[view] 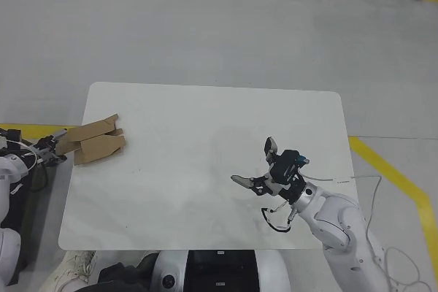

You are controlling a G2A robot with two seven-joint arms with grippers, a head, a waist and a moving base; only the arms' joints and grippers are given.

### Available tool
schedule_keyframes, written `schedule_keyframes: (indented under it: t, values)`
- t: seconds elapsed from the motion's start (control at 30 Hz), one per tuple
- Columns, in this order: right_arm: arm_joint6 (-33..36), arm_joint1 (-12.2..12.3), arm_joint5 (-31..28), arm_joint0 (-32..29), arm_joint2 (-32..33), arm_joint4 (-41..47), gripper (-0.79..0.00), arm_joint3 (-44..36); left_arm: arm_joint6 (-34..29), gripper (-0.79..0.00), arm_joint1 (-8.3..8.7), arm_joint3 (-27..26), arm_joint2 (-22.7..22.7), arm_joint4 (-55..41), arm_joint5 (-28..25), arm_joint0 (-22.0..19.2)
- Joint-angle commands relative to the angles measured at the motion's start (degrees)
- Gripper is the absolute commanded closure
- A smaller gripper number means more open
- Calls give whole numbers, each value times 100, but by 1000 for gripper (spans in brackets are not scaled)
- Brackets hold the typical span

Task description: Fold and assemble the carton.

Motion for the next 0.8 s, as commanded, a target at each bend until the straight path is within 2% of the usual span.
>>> schedule_keyframes:
  t: [0.0,0.07,0.1,0.13,0.17,0.23,0.3,0.37,0.53,0.73,0.77]
  values:
    - [0,0,0,0,0,0,-785,0,-24,-785,-13,4,-22,-35,9,-5]
    - [0,0,0,0,0,0,-785,0,-31,-785,-24,13,-44,-60,24,-13]
    - [0,0,0,0,0,0,-785,0,-54,-699,-31,15,-64,-100,37,-15]
    - [0,0,0,0,0,0,-785,0,-66,-674,-35,21,-78,-118,44,-16]
    - [0,0,0,0,0,0,-785,0,-68,-523,-38,26,-93,-134,55,-21]
    - [0,0,0,0,0,0,-785,0,-100,-363,-43,39,-132,-196,88,-27]
    - [0,0,0,0,0,0,-785,0,-120,-252,-44,59,-173,-257,136,-29]
    - [0,0,0,0,0,0,-785,0,-156,-200,-46,57,-204,-292,165,-24]
    - [0,0,0,0,0,0,-785,0,-214,-142,-53,35,-254,-322,175,-10]
    - [0,0,0,0,0,0,-785,0,-239,0,-62,30,-333,-397,177,-25]
    - [0,0,0,0,0,0,-785,0,-235,0,-60,29,-350,-410,158,-33]
